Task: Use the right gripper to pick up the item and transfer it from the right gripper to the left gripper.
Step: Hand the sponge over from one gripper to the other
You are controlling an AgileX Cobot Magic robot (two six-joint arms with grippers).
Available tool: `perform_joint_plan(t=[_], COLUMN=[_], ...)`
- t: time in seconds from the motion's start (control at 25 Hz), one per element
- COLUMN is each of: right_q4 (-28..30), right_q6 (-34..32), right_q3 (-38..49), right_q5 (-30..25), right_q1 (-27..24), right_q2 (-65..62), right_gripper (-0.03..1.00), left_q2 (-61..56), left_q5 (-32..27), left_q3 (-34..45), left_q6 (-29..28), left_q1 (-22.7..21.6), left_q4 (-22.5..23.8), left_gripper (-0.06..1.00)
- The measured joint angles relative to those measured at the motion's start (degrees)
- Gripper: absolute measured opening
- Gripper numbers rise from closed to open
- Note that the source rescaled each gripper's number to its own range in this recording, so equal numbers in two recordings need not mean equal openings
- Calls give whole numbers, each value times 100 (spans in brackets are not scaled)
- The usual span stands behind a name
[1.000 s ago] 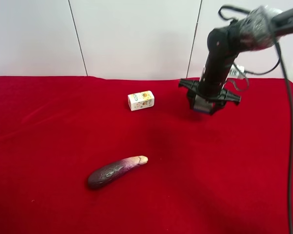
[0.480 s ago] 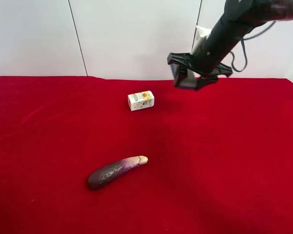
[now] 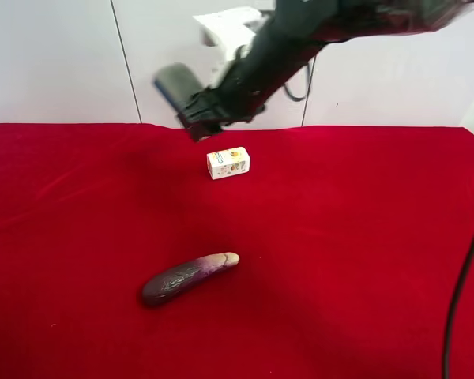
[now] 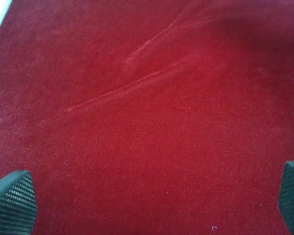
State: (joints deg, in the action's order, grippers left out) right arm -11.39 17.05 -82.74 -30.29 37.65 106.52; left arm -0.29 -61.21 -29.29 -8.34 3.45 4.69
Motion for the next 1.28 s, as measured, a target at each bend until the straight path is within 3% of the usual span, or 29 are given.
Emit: perform_joint_plan(t=[0.16, 0.48, 0.88, 1.04, 1.28], right_q4=[237, -11, -787, -787, -787], right_q6=[77, 679, 1627, 1717, 1722], right_q3=[0, 48, 1785, 1972, 1998], right_q5=[493, 848, 2663, 3029, 3080], right_q1=[437, 486, 486, 486, 486], right_q2=[0, 0, 5, 5, 5], right_gripper=[1, 1, 1, 1, 1], left_q2=[0, 0, 0, 0, 0], left_q5=[0, 0, 0, 0, 0], left_q3=[0, 0, 0, 0, 0], left_q6=[0, 0, 0, 0, 0], left_q1=[0, 0, 0, 0, 0], left_q4=[0, 0, 0, 0, 0], left_gripper=[100, 100, 100, 100, 100])
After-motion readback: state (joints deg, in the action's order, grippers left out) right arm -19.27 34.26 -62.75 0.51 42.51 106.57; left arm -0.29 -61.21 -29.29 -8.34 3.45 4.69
